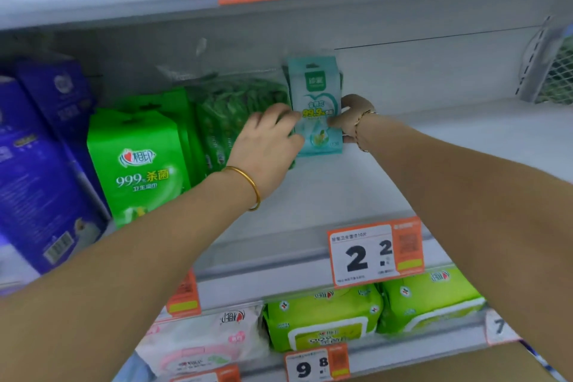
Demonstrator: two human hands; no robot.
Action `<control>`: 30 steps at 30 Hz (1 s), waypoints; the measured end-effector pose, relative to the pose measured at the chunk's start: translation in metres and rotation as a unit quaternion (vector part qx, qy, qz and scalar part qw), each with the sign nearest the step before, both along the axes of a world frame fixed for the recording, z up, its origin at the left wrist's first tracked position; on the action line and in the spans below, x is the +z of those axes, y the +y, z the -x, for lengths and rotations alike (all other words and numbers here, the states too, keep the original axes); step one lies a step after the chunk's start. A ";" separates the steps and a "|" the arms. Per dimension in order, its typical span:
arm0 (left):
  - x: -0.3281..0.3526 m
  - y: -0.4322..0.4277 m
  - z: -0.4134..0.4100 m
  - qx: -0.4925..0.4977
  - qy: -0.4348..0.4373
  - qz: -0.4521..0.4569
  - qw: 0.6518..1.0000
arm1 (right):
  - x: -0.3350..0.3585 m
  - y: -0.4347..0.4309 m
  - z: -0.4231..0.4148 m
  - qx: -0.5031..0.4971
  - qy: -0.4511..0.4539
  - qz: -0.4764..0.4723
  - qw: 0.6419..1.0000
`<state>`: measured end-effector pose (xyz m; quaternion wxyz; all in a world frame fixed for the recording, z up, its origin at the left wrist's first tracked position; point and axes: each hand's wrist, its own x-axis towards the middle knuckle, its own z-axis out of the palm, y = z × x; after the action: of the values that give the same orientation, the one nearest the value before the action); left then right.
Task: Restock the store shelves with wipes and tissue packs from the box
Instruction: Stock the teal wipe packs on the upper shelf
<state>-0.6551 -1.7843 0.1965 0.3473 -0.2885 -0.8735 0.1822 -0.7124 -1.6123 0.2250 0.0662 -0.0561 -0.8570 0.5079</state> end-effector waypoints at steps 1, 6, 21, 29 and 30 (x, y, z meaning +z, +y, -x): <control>-0.001 -0.002 0.000 0.001 0.002 0.003 1.000 | -0.001 -0.001 0.003 -0.012 0.014 -0.027 0.999; 0.001 -0.004 0.000 -0.001 0.021 -0.010 1.000 | -0.003 -0.004 0.013 -0.029 0.040 -0.079 0.996; -0.007 0.018 -0.121 -0.107 -0.047 -0.217 0.969 | 0.018 0.026 -0.162 0.053 0.115 0.082 0.988; -0.132 0.056 -0.239 -0.182 -0.215 -0.183 0.942 | -0.120 0.068 -0.329 0.107 -0.106 -0.003 0.989; -0.154 0.061 -0.246 -0.177 -0.256 -0.155 0.937 | -0.149 0.076 -0.337 0.107 -0.164 -0.020 0.980</control>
<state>-0.4087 -1.7229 0.0423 0.1789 -0.4182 -0.8849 -0.1003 -0.3752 -1.5366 0.0759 -0.1290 -0.0452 -0.8670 0.4791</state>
